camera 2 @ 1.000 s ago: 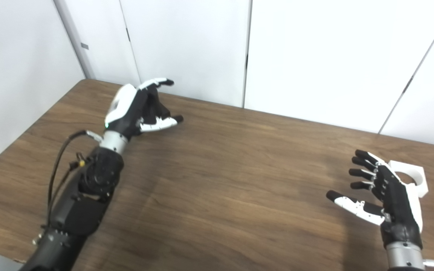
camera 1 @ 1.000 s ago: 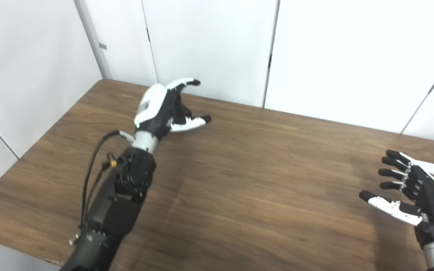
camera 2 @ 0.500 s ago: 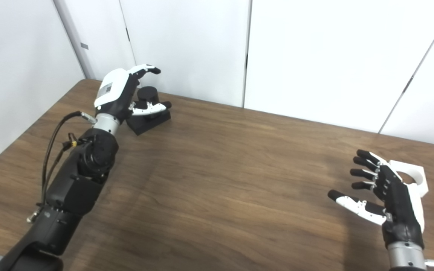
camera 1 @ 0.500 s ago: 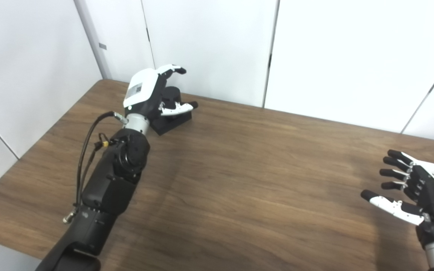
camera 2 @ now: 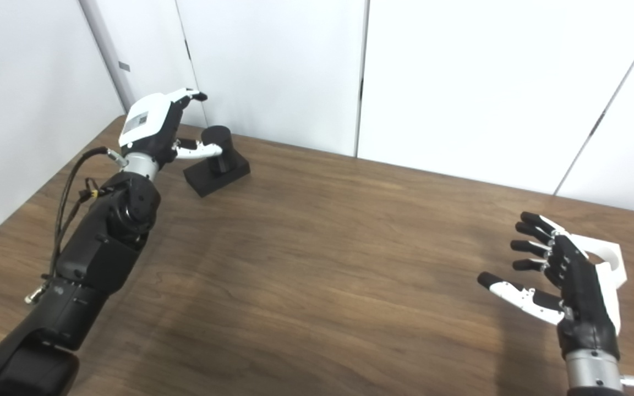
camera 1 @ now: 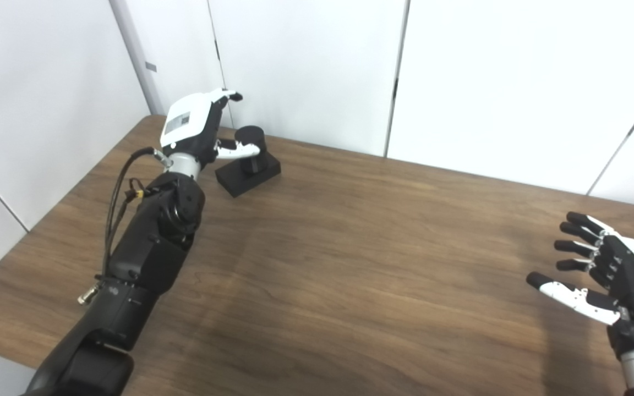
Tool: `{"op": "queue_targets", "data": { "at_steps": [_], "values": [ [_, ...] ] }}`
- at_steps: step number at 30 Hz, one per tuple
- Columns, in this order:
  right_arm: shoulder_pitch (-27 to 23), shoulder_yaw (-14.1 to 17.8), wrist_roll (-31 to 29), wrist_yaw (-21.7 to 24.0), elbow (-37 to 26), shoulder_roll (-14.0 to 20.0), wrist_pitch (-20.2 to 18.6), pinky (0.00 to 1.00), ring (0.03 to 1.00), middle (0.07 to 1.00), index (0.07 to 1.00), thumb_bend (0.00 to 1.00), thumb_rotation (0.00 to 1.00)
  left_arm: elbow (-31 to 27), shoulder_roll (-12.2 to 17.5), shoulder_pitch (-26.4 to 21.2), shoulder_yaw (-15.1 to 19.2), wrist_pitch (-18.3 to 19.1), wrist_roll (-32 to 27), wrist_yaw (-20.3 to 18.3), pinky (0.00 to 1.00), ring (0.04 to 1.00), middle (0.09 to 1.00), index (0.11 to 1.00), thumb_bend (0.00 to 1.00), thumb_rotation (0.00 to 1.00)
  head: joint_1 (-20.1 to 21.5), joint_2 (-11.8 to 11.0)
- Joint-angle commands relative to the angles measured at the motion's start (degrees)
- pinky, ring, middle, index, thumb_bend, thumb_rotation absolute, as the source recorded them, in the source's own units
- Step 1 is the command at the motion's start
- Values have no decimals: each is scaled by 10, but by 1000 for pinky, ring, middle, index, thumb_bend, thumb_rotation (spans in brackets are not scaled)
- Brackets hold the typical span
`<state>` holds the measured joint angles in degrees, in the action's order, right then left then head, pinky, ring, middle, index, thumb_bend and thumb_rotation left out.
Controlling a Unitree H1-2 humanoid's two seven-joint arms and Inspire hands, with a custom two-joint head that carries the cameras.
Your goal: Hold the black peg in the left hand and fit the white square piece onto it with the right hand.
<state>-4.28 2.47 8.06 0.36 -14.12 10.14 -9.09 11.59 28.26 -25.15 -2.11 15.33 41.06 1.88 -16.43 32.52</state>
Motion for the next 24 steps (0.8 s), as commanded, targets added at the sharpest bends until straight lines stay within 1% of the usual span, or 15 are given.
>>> {"op": "queue_targets", "data": {
  "at_steps": [1, 4, 8, 14, 17, 20, 24],
  "values": [
    [-19, 1, 4, -2, -17, 1, 8, 560, 695, 775, 781, 664, 0, -3, 24, -40, 0, 3, 14, 13, 760, 927, 920, 836, 906, 339, 0, 0],
    [-19, 2, 3, -1, -18, 1, 7, 559, 694, 777, 782, 663, 0, 8, 28, -44, -4, 11, 11, 8, 758, 926, 921, 833, 910, 342, -1, 0],
    [-19, 4, -2, -2, -16, -1, 10, 559, 692, 778, 786, 653, 0, 16, 32, -47, -11, 22, 9, 2, 779, 935, 929, 823, 901, 352, 0, 1],
    [-18, 2, 6, -4, -15, 1, 14, 560, 696, 774, 778, 656, 0, 20, 42, -50, -31, 54, 15, -27, 799, 950, 937, 815, 895, 426, 1, 3],
    [-18, 4, 3, -2, -17, 1, 12, 559, 700, 778, 778, 645, 0, 20, 43, -52, -39, 70, 13, -41, 837, 981, 958, 819, 922, 472, 1, 4],
    [-18, 5, 2, -2, -18, 1, 11, 555, 693, 777, 775, 641, 0, 23, 44, -53, -46, 77, 15, -44, 818, 977, 959, 815, 962, 497, 1, 7],
    [-18, 5, 3, -3, -20, 2, 9, 540, 682, 767, 768, 643, 0, 32, 45, -54, -56, 79, 17, -45, 805, 974, 957, 786, 998, 544, 1, 8]
  ]
}}
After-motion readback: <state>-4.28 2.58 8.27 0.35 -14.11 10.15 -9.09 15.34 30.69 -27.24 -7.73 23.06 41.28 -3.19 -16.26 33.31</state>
